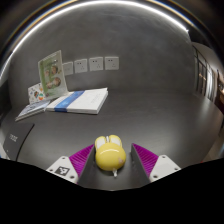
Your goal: Arrange mouse
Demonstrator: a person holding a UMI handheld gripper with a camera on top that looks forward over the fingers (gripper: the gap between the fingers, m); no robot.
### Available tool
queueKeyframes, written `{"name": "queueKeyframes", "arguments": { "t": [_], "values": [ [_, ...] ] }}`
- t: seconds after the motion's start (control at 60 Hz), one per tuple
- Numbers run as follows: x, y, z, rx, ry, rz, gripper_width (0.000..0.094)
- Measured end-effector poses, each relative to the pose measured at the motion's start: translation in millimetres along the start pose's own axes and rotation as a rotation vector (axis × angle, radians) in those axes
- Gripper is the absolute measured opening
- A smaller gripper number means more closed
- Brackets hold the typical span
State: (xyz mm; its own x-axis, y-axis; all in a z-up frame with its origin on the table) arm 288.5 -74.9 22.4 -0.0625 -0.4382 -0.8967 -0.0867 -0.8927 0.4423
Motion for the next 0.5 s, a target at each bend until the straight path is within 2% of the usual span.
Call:
{"name": "queueKeyframes", "arguments": {
  "t": [0.017,0.067,0.083,0.1,0.167,0.267,0.333,0.433,0.5],
  "values": [
    [0,-2,-1,-0.003,0.000,-0.003,0.0791],
    [-3,-5,-4,0.004,-0.006,-0.015,0.0654],
    [-4,-5,-5,0.010,-0.012,-0.021,0.0646],
    [-4,-5,-7,0.021,-0.018,-0.027,0.0537],
    [-3,-6,-5,0.037,-0.034,-0.044,0.0508],
    [-4,-7,-8,0.070,-0.054,-0.034,0.0416],
    [-8,-2,-3,0.095,-0.107,-0.035,0.0399],
    [-53,29,37,0.123,-0.045,-0.144,0.0390],
    [-89,54,100,0.092,-0.023,-0.232,0.0389]
  ]
}}
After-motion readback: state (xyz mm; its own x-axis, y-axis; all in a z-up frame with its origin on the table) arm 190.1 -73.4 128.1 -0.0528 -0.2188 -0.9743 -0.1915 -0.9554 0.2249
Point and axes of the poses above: the point between the fingertips, and its own axes, seen from behind it with the camera up: z to the left, x down, y backward, against the way the camera looks, the point moved 6 cm from there along y, backward, against the way the camera looks, and after that the axes turned 4 degrees about -z, right-handed, at the moved point
